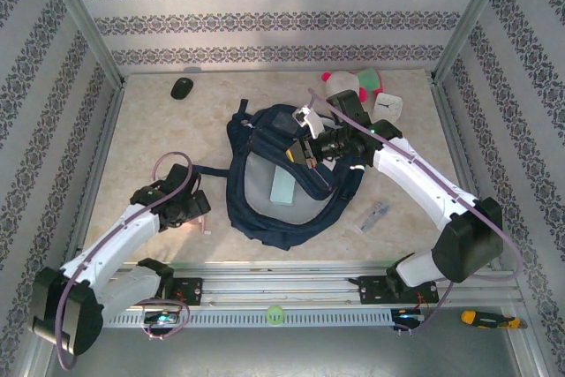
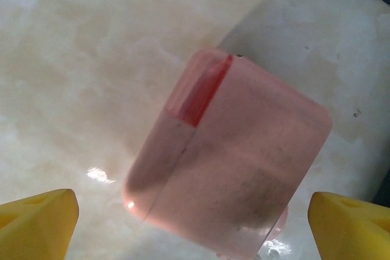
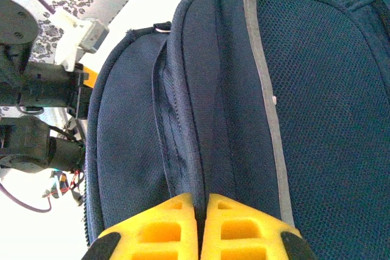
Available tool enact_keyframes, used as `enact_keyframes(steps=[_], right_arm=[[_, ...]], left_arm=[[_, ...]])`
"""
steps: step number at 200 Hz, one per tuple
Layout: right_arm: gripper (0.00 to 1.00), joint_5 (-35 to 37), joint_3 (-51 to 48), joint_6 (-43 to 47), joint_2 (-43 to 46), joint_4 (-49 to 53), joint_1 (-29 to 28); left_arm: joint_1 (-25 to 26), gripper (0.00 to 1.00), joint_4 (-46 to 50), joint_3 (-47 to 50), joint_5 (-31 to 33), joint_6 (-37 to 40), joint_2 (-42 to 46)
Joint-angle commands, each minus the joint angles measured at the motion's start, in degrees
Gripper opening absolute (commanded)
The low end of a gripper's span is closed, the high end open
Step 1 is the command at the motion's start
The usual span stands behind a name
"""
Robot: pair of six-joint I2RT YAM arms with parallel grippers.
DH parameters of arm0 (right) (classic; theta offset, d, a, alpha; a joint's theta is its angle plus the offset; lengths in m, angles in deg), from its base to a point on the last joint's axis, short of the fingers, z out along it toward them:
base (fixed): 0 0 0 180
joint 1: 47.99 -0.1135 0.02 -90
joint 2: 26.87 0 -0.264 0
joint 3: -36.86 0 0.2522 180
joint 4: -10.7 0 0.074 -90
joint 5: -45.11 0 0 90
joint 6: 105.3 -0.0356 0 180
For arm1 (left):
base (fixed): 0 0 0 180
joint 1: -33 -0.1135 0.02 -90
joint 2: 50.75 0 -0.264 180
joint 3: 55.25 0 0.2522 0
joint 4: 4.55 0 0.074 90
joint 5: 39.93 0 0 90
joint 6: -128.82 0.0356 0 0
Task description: Pack books, pencil case, and school supplies into a backpack
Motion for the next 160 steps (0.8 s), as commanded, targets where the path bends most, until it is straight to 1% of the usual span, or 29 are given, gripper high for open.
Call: enact_keyframes(steps=[1, 20, 31, 56, 77, 101, 128, 160], right_arm=[[0.0, -2.94, -0.07, 0.83, 2.32, -1.57, 0.39], [0.0, -3.0, 0.11, 0.75, 2.27, -1.63, 0.39], [0.0, -3.01, -0.04, 0.67, 2.31, -1.59, 0.39], [0.0, -2.79, -0.52, 0.72, 2.59, -1.57, 0.39], [0.0, -2.69, -0.75, 0.71, 2.6, -1.62, 0.39], [0.0, -2.74, -0.58, 0.56, 2.32, -1.62, 0.43], [0.0, -3.01, 0.17, 0.24, 1.93, -1.87, 0.39], [0.0, -2.99, 1.85, -2.96, 0.85, -2.77, 0.78]], left_arm=[[-1.04, 0.96, -6.54, -0.15, -4.06, 6.66, -3.66], [-1.46, 0.95, -8.64, -0.8, -4.26, 8.31, -7.27], [-1.65, 0.92, -9.33, -1.39, -3.92, 8.61, -9.12], [-2.13, 0.79, -10.35, -2.07, -3.58, 8.91, -12.23], [-2.1, 0.69, -10.9, -1.74, -4.1, 8.9, -12.53], [-2.14, 0.59, -10.72, -1.17, -5.62, 8.27, -10.41], [-2.05, 0.48, -8.67, -1.69, -7.95, 6.96, -5.0], [-1.46, 0.45, -6.65, -4.31, -13.1, 3.66, 1.21]])
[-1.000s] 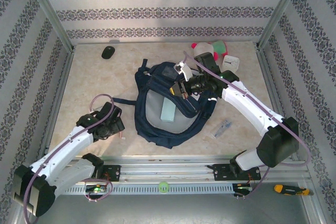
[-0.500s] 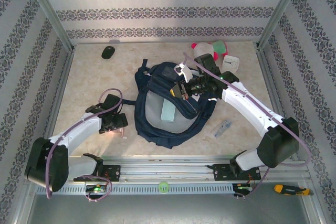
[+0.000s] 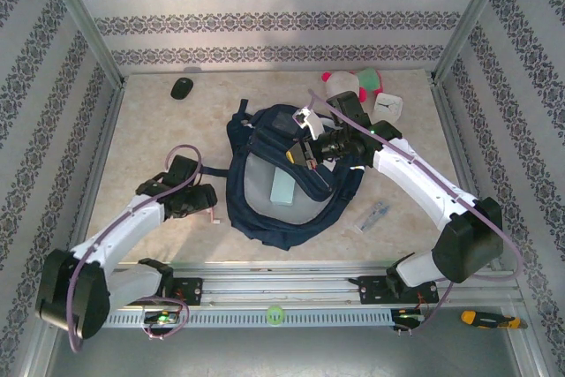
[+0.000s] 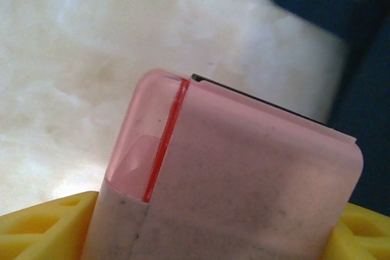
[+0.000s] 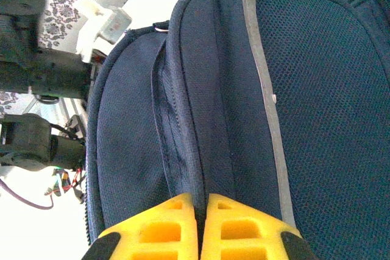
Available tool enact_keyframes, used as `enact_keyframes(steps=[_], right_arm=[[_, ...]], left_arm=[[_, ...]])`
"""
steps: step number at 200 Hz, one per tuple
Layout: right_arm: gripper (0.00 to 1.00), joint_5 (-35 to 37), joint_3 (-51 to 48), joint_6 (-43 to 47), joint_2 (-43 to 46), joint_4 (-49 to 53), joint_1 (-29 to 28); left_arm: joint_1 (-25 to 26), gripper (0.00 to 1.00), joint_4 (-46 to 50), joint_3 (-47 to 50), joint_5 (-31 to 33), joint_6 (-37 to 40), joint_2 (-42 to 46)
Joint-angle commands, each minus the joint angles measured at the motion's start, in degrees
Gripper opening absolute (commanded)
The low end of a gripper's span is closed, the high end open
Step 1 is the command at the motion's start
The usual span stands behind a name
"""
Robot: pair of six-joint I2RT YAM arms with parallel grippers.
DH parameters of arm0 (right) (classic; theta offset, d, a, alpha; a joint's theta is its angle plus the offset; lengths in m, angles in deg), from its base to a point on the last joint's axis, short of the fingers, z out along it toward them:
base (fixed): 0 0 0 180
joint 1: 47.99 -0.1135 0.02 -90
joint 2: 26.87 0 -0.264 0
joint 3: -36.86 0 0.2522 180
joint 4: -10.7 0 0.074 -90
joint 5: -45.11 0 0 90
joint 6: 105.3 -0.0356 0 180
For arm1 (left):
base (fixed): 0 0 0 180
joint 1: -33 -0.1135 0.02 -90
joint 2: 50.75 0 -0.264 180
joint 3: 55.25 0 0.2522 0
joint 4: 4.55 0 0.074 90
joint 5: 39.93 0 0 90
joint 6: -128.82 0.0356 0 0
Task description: Pack books, pencil case, and school supplies into a backpack
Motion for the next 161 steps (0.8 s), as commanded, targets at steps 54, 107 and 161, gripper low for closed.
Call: enact_keyframes(steps=[54, 107, 161], right_arm=[[0.0, -4.66, 3.73, -7.7, -0.07, -8.01, 1.62], [0.0, -4.72, 3.25, -8.53, 0.79, -8.37, 1.61], [0.0, -4.25, 2.35, -8.1, 2.57, -8.09, 1.85]], left_arm=[[9.17, 0.44, -4.99, -8.98, -10.56, -8.18, 3.9], [16.78, 0.46, -10.02, -17.54, -7.75, -4.35, -12.51], [17.52, 0.46, -11.12, -25.76, -3.45, 2.98, -28.38]])
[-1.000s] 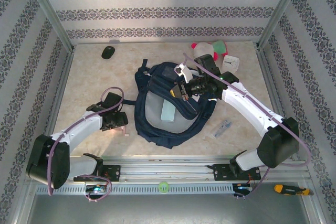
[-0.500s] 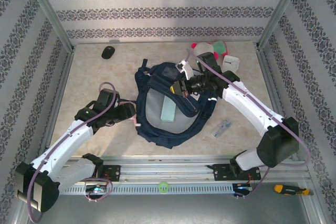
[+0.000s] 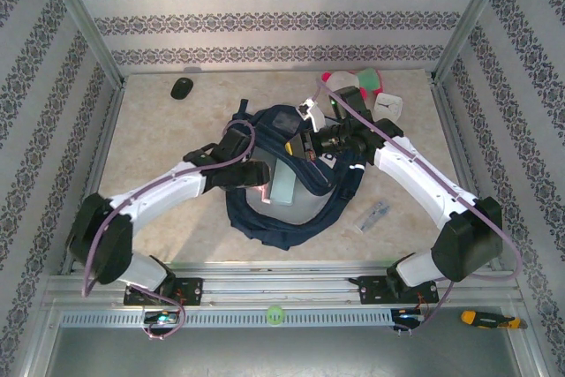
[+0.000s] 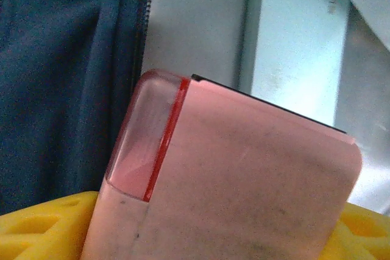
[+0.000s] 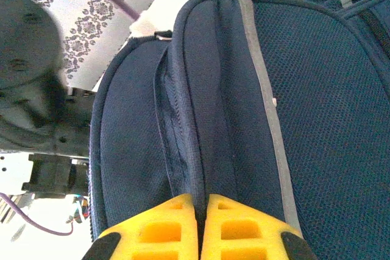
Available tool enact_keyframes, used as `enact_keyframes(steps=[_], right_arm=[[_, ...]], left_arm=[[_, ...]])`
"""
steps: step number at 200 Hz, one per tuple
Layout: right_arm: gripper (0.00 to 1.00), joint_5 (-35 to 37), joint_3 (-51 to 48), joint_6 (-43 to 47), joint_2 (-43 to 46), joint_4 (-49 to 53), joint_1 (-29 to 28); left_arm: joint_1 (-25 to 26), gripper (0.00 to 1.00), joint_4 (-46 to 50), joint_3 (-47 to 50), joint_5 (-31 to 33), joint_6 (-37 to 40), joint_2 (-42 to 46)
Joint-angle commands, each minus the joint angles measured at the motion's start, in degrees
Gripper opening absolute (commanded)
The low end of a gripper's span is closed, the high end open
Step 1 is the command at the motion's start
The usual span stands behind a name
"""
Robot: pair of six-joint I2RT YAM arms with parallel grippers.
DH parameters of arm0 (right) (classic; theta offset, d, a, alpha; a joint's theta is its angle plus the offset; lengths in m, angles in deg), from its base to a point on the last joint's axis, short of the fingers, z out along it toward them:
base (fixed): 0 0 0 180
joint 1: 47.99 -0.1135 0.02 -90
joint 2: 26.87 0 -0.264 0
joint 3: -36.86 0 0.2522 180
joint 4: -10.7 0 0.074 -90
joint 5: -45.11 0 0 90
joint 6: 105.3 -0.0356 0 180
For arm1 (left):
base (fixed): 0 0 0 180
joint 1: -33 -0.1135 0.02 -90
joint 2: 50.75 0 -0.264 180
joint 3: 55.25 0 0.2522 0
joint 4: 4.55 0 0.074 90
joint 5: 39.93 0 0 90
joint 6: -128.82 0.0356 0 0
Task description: Pack books, pencil case, and school supplies into a backpack
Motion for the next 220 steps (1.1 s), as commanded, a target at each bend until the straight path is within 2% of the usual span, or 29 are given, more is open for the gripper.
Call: enact_keyframes(steps=[1, 48, 67, 83, 105, 128, 143, 159, 170, 199, 220], right_arm=[[0.0, -3.22, 1.42, -0.64, 2.94, -4.33, 0.53], [0.0, -3.04, 0.97, -0.68, 3.87, -4.15, 0.99], [0.0, -3.13, 1.04, -0.54, 3.88, -4.14, 1.08], [0.0, -3.39, 1.06, -0.57, 3.85, -4.22, 1.16], [0.0, -3.48, 1.14, -0.66, 3.79, -4.31, 1.16], [0.0, -3.72, 1.15, -0.8, 3.81, -4.63, 1.16], [0.0, -3.58, 1.06, -0.8, 4.06, -4.68, 1.16], [0.0, -3.65, 1.15, -0.72, 4.15, -4.74, 1.16], [0.0, -3.65, 1.15, -0.74, 4.2, -4.59, 1.25], [0.0, -3.45, 0.88, -0.72, 4.63, -4.64, 1.34], [0.0, -3.47, 0.53, -0.64, 4.82, -4.6, 1.43]], left_arm=[[0.58, 0.46, -3.56, -3.43, 1.73, 4.67, -4.27], [1.51, 0.46, -0.79, -5.43, 8.03, 8.51, -11.17], [1.81, 0.46, -0.33, -5.7, 8.45, 10.07, -13.18], [2.25, 0.46, -2.53, -5.72, 4.3, 10.75, -14.41], [3.81, 0.46, -10.17, -4.22, -2.75, 7.96, -15.1], [6.37, 0.47, -14.5, -5.24, -5.74, 7.14, -15.85], [7.63, 0.52, -17.02, -5.67, -7.5, 6.97, -15.47], [7.79, 0.68, -20.13, -4.7, -7.42, 5.37, -13.56], [7.79, 0.74, -21.45, -3.38, -5.53, 4.78, -11.31], [7.7, 0.79, -22.78, 2.23, -0.08, 3.05, -3.14], [7.7, 0.81, -24.39, 8.32, 0.88, 1.03, 3.13]])
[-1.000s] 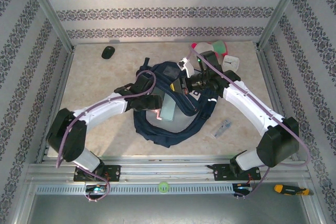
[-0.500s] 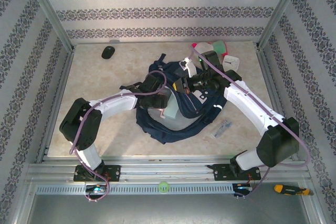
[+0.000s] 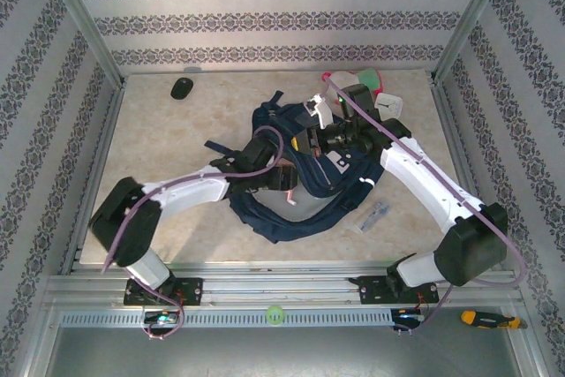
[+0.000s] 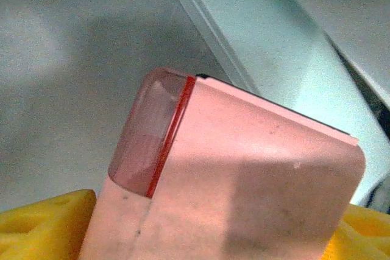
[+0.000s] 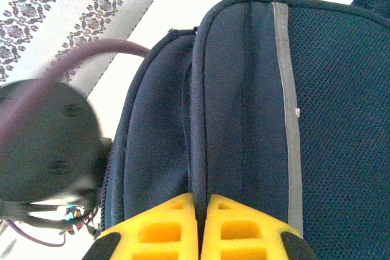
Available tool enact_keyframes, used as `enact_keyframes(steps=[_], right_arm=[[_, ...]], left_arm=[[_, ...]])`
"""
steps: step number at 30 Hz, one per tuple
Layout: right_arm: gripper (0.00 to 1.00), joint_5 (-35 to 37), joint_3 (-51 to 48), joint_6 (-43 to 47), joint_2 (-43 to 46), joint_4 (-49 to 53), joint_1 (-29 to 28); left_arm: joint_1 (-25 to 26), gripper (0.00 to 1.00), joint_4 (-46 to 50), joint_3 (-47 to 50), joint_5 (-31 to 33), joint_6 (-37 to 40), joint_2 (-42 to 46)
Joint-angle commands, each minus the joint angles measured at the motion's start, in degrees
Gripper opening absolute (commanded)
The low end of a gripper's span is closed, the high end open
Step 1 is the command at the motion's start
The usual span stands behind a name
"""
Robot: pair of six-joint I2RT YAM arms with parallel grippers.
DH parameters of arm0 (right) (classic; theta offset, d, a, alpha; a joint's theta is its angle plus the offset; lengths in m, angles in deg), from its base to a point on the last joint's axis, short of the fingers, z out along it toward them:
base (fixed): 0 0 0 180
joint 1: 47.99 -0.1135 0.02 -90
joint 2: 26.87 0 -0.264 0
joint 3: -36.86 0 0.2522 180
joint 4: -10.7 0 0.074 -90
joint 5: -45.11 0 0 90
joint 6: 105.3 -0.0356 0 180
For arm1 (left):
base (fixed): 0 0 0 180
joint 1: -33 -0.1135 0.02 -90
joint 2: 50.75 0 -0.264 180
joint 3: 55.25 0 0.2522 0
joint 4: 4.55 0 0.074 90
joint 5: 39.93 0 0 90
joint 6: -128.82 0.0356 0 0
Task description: Pack books, pencil case, and school supplies into a backpack
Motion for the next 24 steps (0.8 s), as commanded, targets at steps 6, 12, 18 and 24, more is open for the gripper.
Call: enact_keyframes(steps=[6, 12, 18, 24], right_arm=[[0.0, -4.76, 0.33, -0.43, 3.01, -5.12, -0.21], [0.0, -5.2, 0.11, -1.13, 3.0, -5.66, -0.21], [0.0, -4.75, -0.77, -1.22, 4.07, -5.75, -0.21], [0.0, -5.16, -0.9, -1.81, 3.75, -6.34, -0.22]], left_arm=[[0.84, 0.81, -7.57, 9.74, 2.47, -5.05, 10.87], [0.95, 0.76, -13.91, 13.61, 1.44, -6.25, 11.75], [1.09, 0.56, -8.71, 13.76, 4.27, -12.5, 11.64], [2.31, 0.38, -9.77, 18.29, 3.96, -16.52, 13.25]])
